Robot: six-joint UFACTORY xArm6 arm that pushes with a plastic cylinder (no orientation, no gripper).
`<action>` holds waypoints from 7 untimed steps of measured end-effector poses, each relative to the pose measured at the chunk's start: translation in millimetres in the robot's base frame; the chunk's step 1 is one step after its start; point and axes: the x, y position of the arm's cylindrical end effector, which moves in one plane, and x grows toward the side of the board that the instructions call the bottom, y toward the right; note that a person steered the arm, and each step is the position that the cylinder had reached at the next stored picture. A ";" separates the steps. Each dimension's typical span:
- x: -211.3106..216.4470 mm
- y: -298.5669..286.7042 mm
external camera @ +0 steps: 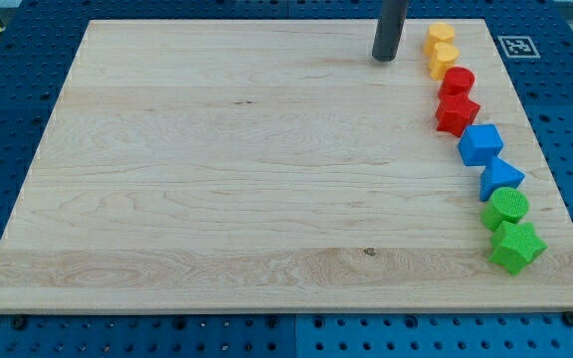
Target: Push the red star in between the red circle and blue cube
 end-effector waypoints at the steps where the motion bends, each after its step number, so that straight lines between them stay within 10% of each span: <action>1: 9.0 -0.4; 7: 126.1 13.6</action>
